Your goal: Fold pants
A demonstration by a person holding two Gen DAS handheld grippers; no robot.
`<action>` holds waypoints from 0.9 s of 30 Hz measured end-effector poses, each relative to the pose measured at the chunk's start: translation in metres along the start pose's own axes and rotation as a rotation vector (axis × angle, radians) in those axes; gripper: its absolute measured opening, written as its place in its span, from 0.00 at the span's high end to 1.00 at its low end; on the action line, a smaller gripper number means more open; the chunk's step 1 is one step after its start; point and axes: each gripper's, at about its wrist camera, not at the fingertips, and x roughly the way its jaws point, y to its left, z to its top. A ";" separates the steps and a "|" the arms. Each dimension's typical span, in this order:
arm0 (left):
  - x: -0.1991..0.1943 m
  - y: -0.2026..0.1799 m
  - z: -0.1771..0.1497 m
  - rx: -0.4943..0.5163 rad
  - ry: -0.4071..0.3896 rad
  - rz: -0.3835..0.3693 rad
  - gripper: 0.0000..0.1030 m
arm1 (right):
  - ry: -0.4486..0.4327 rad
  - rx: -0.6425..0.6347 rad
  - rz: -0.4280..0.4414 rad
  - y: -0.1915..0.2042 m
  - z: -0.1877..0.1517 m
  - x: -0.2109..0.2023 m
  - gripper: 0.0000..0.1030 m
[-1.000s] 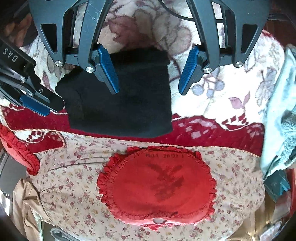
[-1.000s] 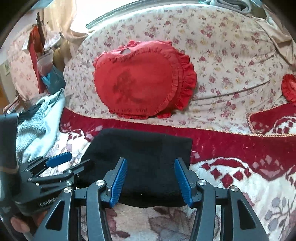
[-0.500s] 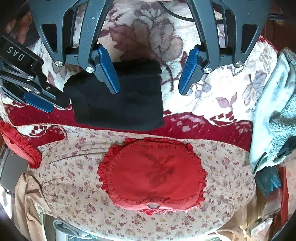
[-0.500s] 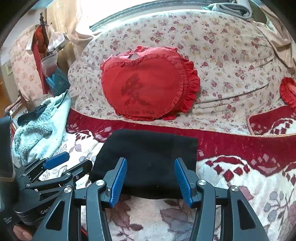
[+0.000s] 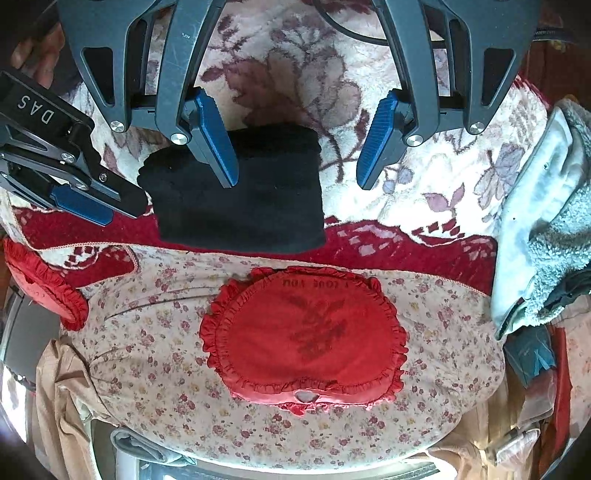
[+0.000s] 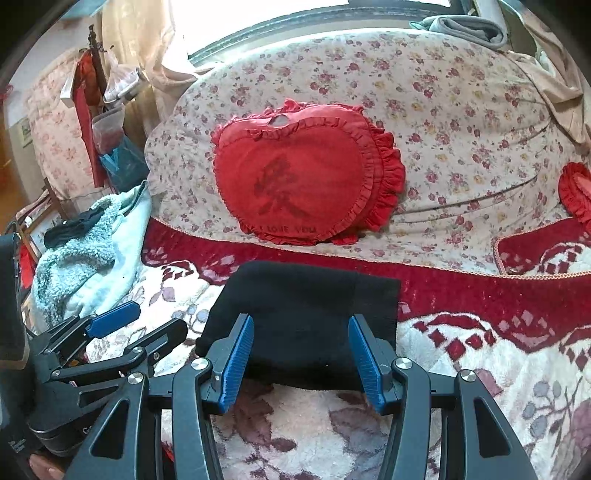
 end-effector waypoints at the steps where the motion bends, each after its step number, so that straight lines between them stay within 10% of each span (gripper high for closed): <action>1: 0.001 0.000 0.000 0.000 -0.001 -0.001 0.35 | 0.000 0.000 0.002 -0.001 0.000 0.000 0.50; 27: -0.005 -0.003 -0.008 0.007 0.002 -0.003 0.35 | 0.020 -0.002 0.018 0.003 -0.004 0.003 0.50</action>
